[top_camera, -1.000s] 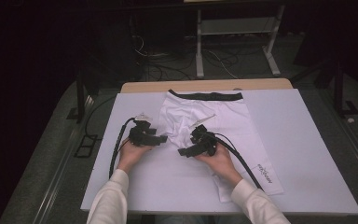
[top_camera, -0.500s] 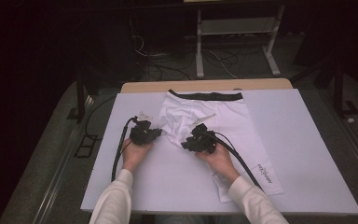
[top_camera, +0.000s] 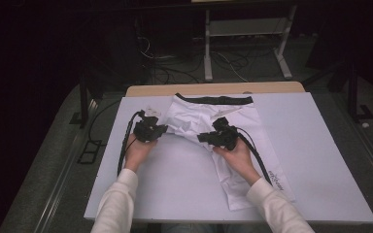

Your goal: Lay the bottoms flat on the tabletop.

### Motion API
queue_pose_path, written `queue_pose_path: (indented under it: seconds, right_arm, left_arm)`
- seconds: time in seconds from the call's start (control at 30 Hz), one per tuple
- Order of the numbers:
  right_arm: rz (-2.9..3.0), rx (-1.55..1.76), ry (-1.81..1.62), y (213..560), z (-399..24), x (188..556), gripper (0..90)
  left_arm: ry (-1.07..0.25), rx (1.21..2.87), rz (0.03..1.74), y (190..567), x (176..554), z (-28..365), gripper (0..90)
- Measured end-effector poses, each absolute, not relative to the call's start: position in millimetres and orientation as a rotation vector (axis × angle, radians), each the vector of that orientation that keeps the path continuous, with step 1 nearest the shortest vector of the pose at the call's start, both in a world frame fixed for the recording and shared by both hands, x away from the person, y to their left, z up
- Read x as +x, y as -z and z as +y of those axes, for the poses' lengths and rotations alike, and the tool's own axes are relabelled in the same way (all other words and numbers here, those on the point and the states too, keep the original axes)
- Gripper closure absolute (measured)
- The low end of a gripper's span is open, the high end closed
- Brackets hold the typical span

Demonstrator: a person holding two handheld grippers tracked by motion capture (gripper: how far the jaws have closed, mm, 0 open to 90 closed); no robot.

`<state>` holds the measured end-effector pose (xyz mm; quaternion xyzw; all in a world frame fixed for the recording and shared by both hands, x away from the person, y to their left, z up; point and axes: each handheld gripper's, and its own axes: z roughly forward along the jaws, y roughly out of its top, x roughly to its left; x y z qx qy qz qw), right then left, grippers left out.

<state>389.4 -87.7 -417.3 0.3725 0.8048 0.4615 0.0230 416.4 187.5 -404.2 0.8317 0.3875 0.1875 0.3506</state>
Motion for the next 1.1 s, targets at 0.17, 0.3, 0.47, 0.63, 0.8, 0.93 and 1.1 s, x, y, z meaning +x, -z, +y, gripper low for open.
queue_pose_path:
  seconds: [0.17, 0.3, 0.47, 0.63, 0.8, 0.93, 1.1]
  right_arm:
    - [2.411, 1.241, -1.514, 403, -113, 396, 84.8]
    - [2.357, 1.294, -1.568, 396, -128, 399, 84.8]
    - [2.288, 1.366, -1.556, 395, -142, 404, 84.8]
    - [2.214, 1.433, -1.487, 403, -151, 411, 84.8]
    - [2.170, 1.502, -1.448, 417, -155, 422, 84.7]
    - [2.157, 1.583, -1.381, 433, -156, 432, 84.6]
    - [2.186, 1.659, -1.317, 451, -155, 438, 83.1]
  left_arm:
    - [-0.541, 2.169, 0.956, 376, 425, 174, 87.2]
    - [-0.571, 2.177, 0.924, 357, 433, 162, 87.2]
    - [-0.607, 2.187, 0.880, 348, 452, 141, 87.2]
    - [-0.619, 2.201, 0.869, 361, 483, 117, 87.2]
    - [-0.600, 2.199, 0.882, 381, 508, 100, 87.1]
    - [-0.551, 2.204, 0.924, 404, 520, 96, 87.0]
    - [-0.493, 2.212, 0.983, 425, 520, 98, 81.2]
